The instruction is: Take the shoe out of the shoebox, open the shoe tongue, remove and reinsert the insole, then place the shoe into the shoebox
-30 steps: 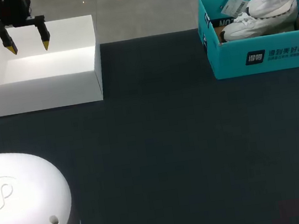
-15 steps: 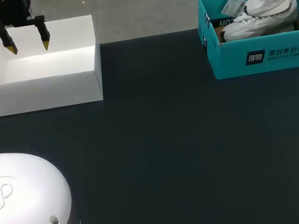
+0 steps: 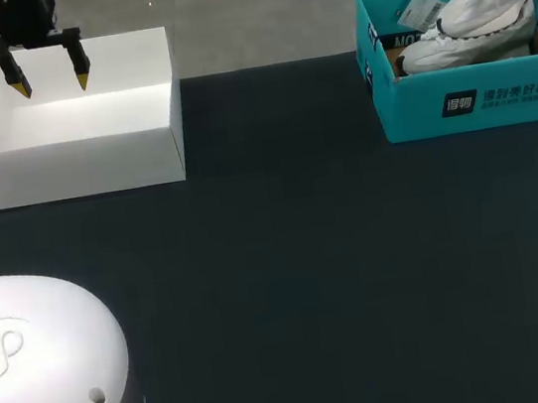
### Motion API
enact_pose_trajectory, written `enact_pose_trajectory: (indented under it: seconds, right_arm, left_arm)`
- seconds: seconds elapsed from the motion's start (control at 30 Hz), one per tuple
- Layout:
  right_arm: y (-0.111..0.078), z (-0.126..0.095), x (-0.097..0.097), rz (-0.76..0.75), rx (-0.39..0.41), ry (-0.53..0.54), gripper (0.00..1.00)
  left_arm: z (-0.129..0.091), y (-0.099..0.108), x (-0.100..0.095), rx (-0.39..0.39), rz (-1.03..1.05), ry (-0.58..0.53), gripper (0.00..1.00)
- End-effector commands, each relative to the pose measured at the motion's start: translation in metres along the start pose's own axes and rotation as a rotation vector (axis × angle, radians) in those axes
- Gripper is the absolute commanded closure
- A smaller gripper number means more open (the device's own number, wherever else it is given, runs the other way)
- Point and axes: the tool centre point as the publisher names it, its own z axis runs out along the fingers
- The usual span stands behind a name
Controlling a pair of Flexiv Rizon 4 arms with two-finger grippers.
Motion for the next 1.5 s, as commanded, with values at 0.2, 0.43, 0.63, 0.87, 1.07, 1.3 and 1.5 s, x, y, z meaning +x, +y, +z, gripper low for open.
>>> enact_pose_trajectory:
  seconds: [0.2, 0.43, 0.63, 0.87, 1.07, 1.3, 1.5]
  right_arm:
    - [-0.077, -0.011, 0.059, -0.003, -0.067, 0.038, 1.00]
    - [-0.137, -0.013, 0.127, 0.018, -0.065, 0.077, 1.00]
    - [-0.178, -0.013, 0.180, 0.026, -0.070, 0.107, 1.00]
    - [-0.226, -0.014, 0.231, 0.004, -0.085, 0.143, 1.00]
    - [-0.258, -0.014, 0.263, 0.010, -0.079, 0.189, 1.00]
    - [-0.272, -0.007, 0.294, -0.011, -0.049, 0.224, 1.00]
    - [-0.283, 0.000, 0.309, -0.033, -0.004, 0.243, 1.00]
  left_arm:
    - [0.000, 0.000, 0.000, 0.000, 0.000, 0.000, 0.00]
    - [0.000, 0.000, 0.000, 0.000, 0.000, 0.000, 0.00]
    - [0.000, 0.000, 0.000, 0.000, 0.000, 0.000, 0.00]
    - [0.000, 0.000, 0.000, 0.000, 0.000, 0.000, 0.00]
    - [0.000, 0.000, 0.000, 0.000, 0.000, 0.000, 0.00]
    - [0.000, 0.000, 0.000, 0.000, 0.000, 0.000, 0.00]
    - [0.000, 0.000, 0.000, 0.000, 0.000, 0.000, 0.00]
